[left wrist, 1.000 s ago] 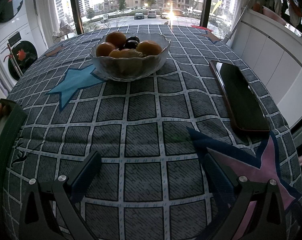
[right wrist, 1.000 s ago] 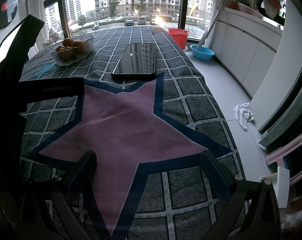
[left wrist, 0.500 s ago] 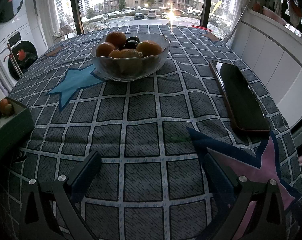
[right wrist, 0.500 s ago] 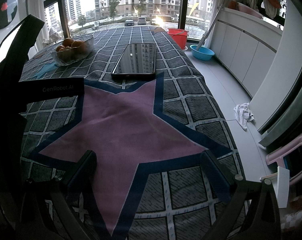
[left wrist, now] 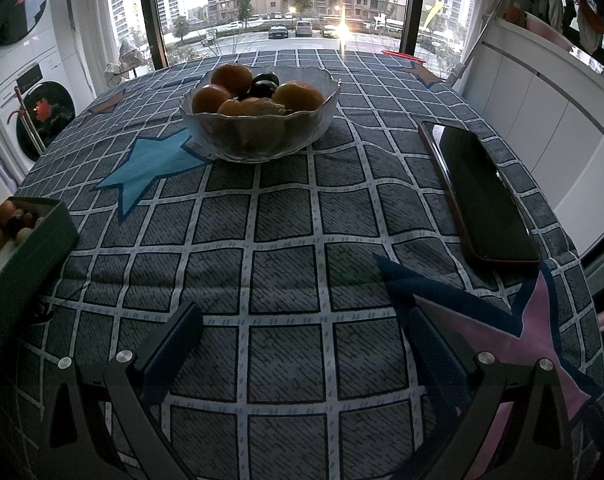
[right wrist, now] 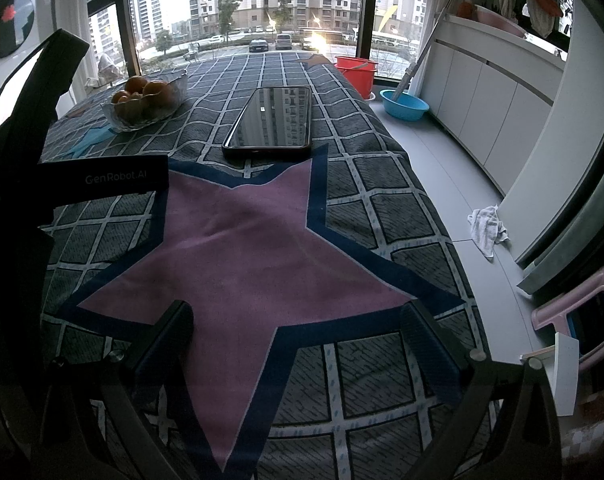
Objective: Organize fruits
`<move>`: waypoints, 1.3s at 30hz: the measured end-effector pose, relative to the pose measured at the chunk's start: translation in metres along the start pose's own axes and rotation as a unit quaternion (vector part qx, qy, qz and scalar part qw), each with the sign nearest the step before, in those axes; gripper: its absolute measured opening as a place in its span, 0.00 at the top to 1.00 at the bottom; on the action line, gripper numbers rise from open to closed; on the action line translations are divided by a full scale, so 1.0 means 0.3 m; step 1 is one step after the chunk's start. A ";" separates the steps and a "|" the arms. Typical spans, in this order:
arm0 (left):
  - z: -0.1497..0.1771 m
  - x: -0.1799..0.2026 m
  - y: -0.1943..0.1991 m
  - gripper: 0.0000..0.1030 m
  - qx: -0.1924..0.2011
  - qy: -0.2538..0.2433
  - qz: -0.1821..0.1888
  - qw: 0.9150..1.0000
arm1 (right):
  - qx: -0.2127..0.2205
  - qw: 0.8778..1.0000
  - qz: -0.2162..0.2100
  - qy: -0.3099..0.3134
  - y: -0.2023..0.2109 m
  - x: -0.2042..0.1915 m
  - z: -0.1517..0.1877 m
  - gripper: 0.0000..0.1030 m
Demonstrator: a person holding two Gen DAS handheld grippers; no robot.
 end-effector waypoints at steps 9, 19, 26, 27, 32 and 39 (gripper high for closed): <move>0.000 0.000 0.000 0.00 0.000 0.000 0.000 1.000 | -0.029 0.999 0.009 -0.017 -0.006 -0.004 -0.011 0.00; 0.000 0.001 0.000 0.00 0.000 0.000 0.000 1.000 | -0.030 0.999 0.020 -0.035 -0.026 -0.074 -0.055 0.00; 0.000 0.001 0.000 0.00 0.000 0.000 0.000 1.000 | -0.030 0.999 0.016 -0.035 -0.030 -0.076 -0.059 0.00; 0.000 -0.001 0.001 0.00 0.000 0.000 0.000 1.000 | -0.030 0.999 0.016 -0.035 -0.030 -0.076 -0.059 0.00; 0.000 0.001 0.000 0.00 0.000 0.000 0.000 1.000 | -0.030 0.999 0.016 -0.035 -0.029 -0.075 -0.057 0.00; 0.000 0.000 0.001 0.00 0.000 0.000 0.000 1.000 | -0.030 0.999 0.016 -0.035 -0.029 -0.076 -0.057 0.00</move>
Point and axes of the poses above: each gripper's, at about its wrist camera, not at the fingertips, and y roughly against the way its jaws point, x to its right, z to its underside, the point moved 2 cm from there along -y, roughly the way its jaws point, and after that the axes turned 15 degrees about y, right-handed, at the moved point
